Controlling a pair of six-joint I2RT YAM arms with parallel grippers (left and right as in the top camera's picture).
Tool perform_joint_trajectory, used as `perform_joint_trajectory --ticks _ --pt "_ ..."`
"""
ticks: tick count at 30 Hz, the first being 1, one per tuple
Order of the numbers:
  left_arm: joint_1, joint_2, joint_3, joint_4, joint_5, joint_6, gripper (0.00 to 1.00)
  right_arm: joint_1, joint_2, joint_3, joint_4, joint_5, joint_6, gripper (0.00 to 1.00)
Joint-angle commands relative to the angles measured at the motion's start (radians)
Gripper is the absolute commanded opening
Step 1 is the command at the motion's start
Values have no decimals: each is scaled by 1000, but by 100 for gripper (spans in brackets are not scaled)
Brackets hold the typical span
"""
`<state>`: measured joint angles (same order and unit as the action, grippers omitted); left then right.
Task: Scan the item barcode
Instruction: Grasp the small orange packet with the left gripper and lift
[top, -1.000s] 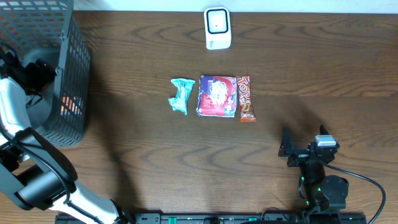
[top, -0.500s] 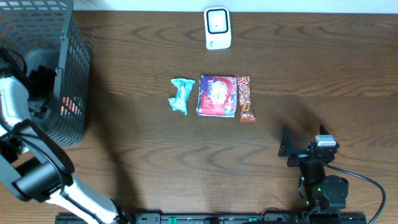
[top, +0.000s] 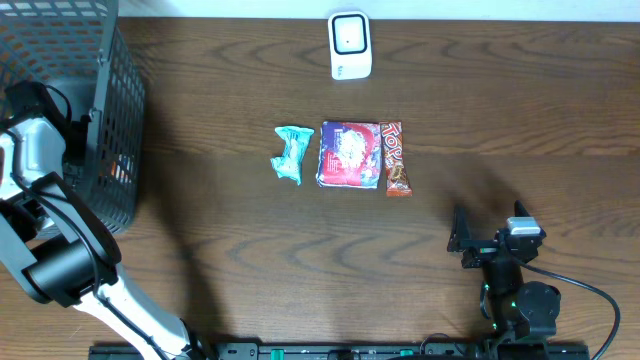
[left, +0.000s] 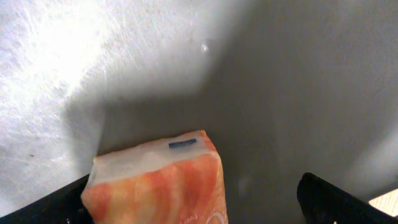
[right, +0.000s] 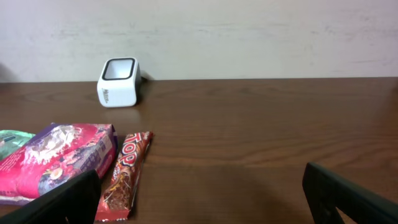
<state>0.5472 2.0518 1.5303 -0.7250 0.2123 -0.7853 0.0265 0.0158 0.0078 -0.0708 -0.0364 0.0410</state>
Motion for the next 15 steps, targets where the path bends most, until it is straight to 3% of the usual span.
perform_joint_trajectory --ticks 1,10,15 --pt "-4 19 -5 -1 -13 -29 98 -3 -4 -2 -3 1 6 99" --pt "-6 52 -10 -34 -162 -28 98 -3 -4 -2 -3 1 6 99" --pt "-6 53 -32 -34 -210 -27 86 -3 -5 -2 -3 1 6 99"
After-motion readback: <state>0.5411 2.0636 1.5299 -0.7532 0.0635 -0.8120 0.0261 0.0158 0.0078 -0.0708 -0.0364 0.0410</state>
